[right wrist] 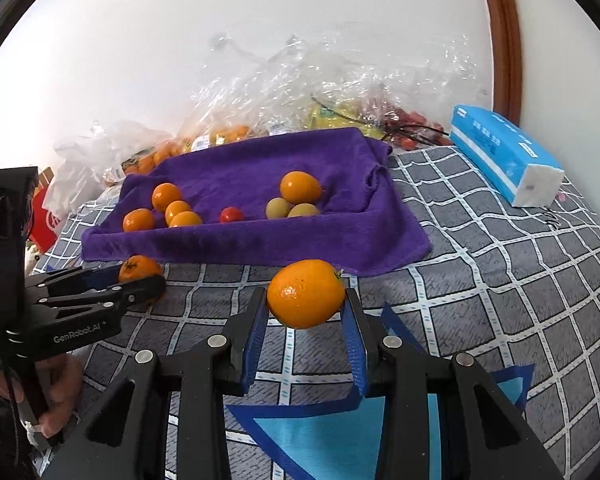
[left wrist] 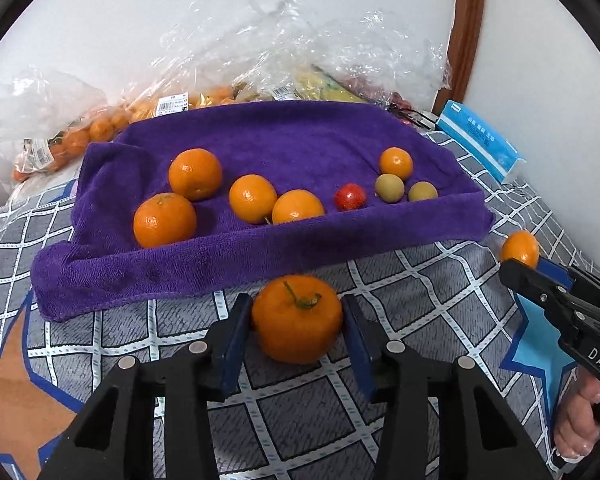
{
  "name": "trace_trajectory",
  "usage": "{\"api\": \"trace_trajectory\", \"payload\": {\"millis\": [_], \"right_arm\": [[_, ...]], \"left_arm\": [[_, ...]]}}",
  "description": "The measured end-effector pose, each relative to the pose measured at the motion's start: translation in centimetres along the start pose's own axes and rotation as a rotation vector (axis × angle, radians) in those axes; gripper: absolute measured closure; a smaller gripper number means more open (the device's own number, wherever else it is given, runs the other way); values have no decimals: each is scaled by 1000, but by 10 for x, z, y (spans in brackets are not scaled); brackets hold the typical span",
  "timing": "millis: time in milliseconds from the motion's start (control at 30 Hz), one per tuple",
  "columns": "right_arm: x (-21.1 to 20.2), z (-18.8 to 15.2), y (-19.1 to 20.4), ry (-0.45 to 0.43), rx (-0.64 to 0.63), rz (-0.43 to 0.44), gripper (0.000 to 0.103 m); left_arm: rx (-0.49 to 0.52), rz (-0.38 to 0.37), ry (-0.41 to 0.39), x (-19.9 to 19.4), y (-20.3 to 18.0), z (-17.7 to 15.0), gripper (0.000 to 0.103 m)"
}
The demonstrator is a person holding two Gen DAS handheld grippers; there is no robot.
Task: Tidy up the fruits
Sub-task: 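Grasp a mandarin with the right tool while the left tool grasps another mandarin, then lift and carry both mandarins over the purple towel with both tools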
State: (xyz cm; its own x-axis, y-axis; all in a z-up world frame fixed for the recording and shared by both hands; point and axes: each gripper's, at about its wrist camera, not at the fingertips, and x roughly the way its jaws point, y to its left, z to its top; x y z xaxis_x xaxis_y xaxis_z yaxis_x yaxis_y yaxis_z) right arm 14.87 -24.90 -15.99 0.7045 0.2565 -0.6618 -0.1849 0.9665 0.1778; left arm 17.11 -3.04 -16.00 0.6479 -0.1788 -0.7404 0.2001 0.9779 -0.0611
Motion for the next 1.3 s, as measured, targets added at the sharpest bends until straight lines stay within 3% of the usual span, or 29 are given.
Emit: {"api": "trace_trajectory", "payload": {"millis": [133,600,733,1067,1300], "right_arm": [[2,0,0,9,1,-3,66],[7,1,2,27,-4,-2,66],[7,0,0,24,-1,3,66],[3,-2,-2,7,9,-18,66],[6,1,3,28,-6,-10,66]], "left_arm": [[-21,-22,38,8,3,1,61],[-48,-48,32,7,7,1,62],[-103,-122,-2,0,18,0,62],[-77,-97,-153,-29,10,-2,62],[-107,-87,-161,-33,18,3,62]]}}
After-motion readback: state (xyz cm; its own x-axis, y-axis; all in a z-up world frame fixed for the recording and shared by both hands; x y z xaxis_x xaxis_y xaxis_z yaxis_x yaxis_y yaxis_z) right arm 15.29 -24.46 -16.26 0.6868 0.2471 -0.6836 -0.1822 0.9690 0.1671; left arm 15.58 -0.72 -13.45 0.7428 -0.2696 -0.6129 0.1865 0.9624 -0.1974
